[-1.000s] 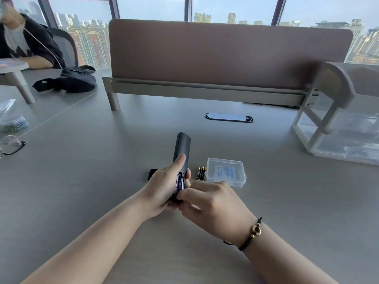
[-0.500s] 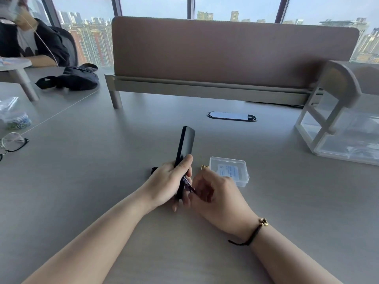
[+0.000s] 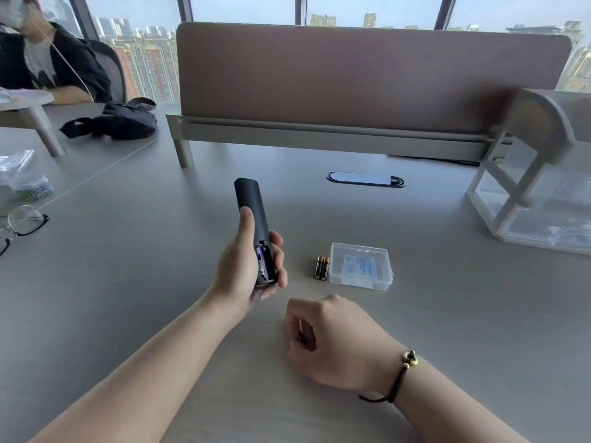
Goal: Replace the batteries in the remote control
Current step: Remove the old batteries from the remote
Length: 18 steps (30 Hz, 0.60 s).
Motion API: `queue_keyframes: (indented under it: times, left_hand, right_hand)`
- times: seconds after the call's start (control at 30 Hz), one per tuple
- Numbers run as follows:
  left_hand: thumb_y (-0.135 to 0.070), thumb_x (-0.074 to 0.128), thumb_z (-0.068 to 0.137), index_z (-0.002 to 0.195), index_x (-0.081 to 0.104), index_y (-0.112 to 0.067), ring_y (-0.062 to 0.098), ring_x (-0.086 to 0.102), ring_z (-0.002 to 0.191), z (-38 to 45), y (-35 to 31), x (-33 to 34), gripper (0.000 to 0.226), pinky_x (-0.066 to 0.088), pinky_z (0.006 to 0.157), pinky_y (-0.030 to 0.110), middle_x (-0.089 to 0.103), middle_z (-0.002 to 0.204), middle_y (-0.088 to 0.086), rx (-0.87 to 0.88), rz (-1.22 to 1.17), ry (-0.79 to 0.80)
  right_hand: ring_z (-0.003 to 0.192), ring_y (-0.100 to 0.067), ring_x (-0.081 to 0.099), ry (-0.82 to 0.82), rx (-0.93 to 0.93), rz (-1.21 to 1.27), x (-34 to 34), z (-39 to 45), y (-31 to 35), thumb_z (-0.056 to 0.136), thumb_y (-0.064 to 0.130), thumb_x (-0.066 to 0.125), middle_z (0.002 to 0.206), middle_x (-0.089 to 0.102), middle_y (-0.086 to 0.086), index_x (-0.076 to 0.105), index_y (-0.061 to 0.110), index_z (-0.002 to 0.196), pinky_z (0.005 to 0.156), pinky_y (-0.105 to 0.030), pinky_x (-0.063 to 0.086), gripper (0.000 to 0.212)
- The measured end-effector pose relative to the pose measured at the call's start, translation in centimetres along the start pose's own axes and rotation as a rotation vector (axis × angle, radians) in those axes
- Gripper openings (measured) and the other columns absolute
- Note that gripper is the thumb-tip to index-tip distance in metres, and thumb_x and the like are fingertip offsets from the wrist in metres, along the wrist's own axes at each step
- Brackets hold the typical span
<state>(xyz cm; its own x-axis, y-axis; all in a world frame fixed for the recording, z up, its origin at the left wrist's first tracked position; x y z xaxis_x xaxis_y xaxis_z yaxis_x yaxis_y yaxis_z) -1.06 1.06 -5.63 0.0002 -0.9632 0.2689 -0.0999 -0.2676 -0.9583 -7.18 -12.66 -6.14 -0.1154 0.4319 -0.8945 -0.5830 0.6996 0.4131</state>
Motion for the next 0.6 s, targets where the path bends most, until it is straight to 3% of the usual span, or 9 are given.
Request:
queue_keyframes:
  times: [0.17,0.3,0.47,0.6]
  left_hand:
    - [-0.079,0.024,0.085,0.08,0.053,-0.016,0.021,0.05,0.04,-0.2,0.4,0.5,0.07,0.031,0.043,0.019,0.051,0.058,0.004,-0.112,-0.013,0.058]
    - [-0.08,0.021,0.084,0.078,0.056,-0.016,0.021,0.048,0.039,-0.5,0.4,0.9,0.074,0.028,0.045,0.021,0.05,0.058,0.005,-0.149,-0.033,0.112]
    - [-0.081,0.017,0.084,0.084,0.055,-0.016,0.02,0.046,0.042,-0.6,0.5,1.2,0.076,0.028,0.043,0.022,0.051,0.059,0.005,-0.161,-0.006,0.191]
    - [-0.082,0.023,0.079,0.078,0.054,-0.021,0.018,0.043,0.046,-1.1,1.1,1.9,0.068,0.015,0.045,0.025,0.05,0.06,0.002,-0.211,0.019,0.311]
  right_hand:
    - [0.049,-0.009,0.044,-0.012,0.013,0.067,-0.2,0.1,0.1,0.076,0.036,0.064,0.052,0.046,0.01,0.044,0.024,0.065,0.05,-0.02,0.033,0.026]
    - [0.047,-0.009,0.043,-0.029,0.0,0.124,-0.5,0.1,0.1,0.074,0.033,0.069,0.049,0.045,0.01,0.044,0.025,0.062,0.049,-0.023,0.034,0.029]
    - [0.045,-0.009,0.044,-0.377,-0.026,0.343,-2.3,-0.1,-0.6,0.078,0.022,0.075,0.05,0.044,0.015,0.055,0.031,0.075,0.049,-0.015,0.031,0.022]
    - [0.05,0.003,0.042,-0.506,-0.065,0.203,-2.8,0.1,-0.8,0.082,0.024,0.076,0.062,0.046,0.019,0.069,0.023,0.094,0.054,-0.014,0.035,0.014]
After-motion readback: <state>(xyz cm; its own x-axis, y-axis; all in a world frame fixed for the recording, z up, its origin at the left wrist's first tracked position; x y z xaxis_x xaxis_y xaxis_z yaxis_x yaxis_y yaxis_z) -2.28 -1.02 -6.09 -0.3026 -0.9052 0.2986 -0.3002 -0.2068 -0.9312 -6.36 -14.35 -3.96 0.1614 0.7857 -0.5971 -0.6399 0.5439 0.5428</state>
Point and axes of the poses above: each hand's wrist, its own z-axis towards the middle knuckle, its own x-axis out of the palm, y = z × x, the point moved 4 cm from there along z, towards the middle knuckle
